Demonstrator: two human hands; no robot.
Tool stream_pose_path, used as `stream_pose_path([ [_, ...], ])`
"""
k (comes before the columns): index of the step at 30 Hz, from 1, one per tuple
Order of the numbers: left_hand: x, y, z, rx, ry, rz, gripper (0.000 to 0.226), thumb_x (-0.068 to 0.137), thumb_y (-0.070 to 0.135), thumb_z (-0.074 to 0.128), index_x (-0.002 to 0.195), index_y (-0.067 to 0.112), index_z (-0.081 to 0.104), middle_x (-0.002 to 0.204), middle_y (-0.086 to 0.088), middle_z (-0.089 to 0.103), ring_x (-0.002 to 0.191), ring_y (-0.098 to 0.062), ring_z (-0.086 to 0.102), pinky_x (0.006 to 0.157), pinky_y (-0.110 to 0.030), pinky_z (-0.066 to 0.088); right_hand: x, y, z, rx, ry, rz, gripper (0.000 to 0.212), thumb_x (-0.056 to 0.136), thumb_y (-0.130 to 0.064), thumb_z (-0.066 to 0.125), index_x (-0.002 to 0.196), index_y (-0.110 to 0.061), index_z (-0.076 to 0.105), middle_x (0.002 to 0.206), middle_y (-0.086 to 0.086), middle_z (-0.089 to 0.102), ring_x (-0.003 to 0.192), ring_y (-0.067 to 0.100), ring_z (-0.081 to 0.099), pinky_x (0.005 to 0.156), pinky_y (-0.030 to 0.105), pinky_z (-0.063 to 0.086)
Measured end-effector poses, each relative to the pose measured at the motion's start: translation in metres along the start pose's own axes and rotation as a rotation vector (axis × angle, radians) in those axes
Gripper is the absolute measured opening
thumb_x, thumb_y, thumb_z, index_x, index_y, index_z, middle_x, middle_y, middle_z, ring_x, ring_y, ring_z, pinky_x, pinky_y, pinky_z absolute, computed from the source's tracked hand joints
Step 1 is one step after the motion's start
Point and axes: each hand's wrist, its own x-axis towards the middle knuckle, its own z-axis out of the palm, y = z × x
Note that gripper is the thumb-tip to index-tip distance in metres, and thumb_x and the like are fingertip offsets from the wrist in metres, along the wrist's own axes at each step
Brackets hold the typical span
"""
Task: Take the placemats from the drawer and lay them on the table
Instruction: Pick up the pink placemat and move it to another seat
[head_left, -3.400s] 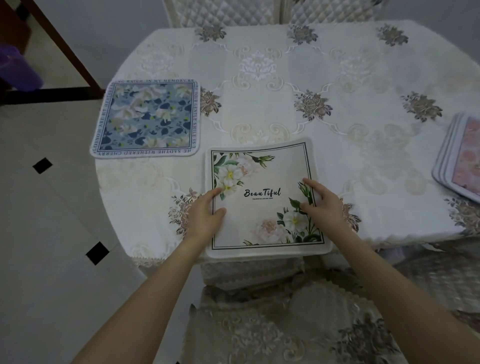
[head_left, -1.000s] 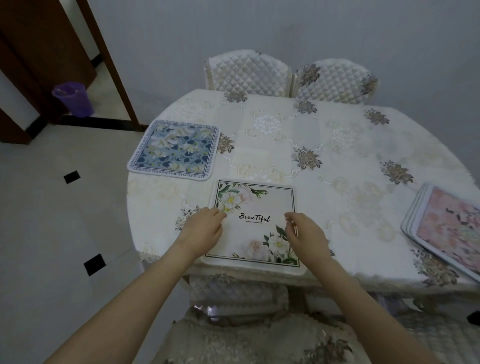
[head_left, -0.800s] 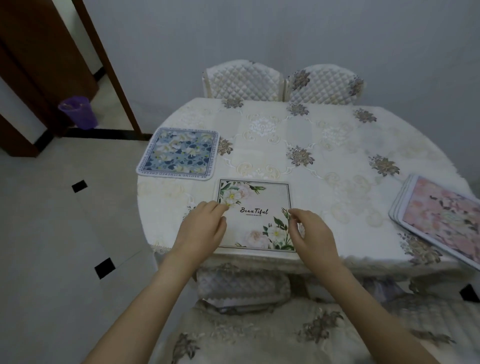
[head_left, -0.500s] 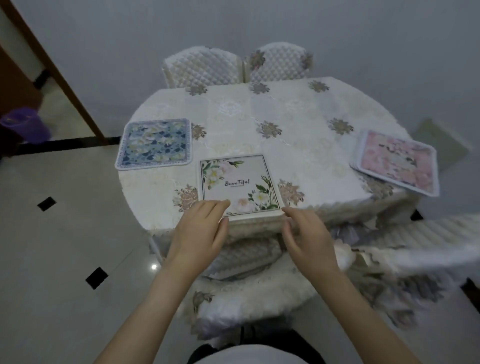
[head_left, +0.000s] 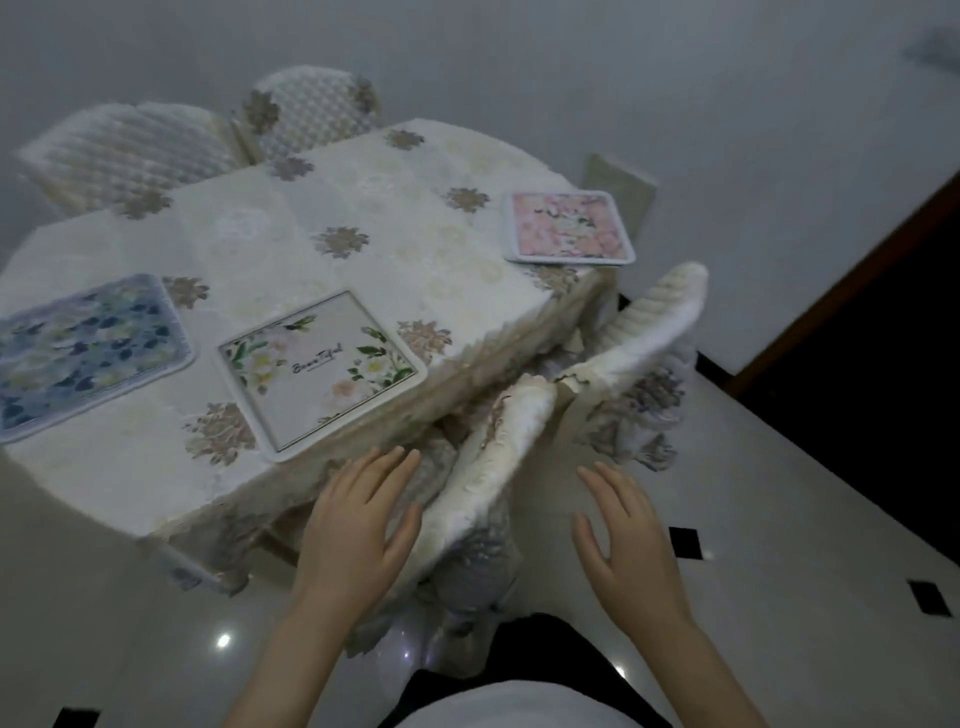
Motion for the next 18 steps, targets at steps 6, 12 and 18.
stream_pose_path([
  [6, 0.043, 0.054, 0.025, -0.018, -0.041, 0.157, 0.046, 0.093, 0.039, 0.043, 0.131, 0.018, 0.058, 0.13, 0.002, 0.059, 0.123, -0.02, 0.053, 0.098, -0.042, 0.046, -0.01, 0.05, -0.042, 0.002, 0.15, 0.123, 0.052, 0.094, -0.042, 0.034, 0.134, -0.014, 0.054, 0.133, 0.002, 0.056, 0.125, 0.017, 0.048, 0.104, 0.038, 0.043],
  [12, 0.101, 0.157, 0.085, 0.018, -0.072, 0.36, 0.044, 0.094, 0.035, 0.044, 0.13, 0.015, 0.059, 0.128, -0.001, 0.062, 0.122, -0.024, 0.053, 0.104, -0.038, 0.038, -0.014, 0.139, -0.1, 0.015, 0.274, 0.198, 0.049, 0.094, -0.038, 0.037, 0.131, -0.013, 0.056, 0.128, 0.001, 0.057, 0.12, 0.012, 0.046, 0.099, 0.032, 0.044],
  [18, 0.142, 0.291, 0.163, 0.055, -0.162, 0.458, 0.048, 0.096, 0.039, 0.037, 0.136, 0.017, 0.053, 0.138, -0.003, 0.054, 0.134, -0.023, 0.042, 0.114, -0.037, 0.026, -0.016, 0.252, -0.171, -0.045, 0.312, 0.252, 0.048, 0.096, -0.036, 0.037, 0.132, -0.009, 0.054, 0.129, 0.007, 0.057, 0.124, 0.024, 0.047, 0.101, 0.047, 0.044],
])
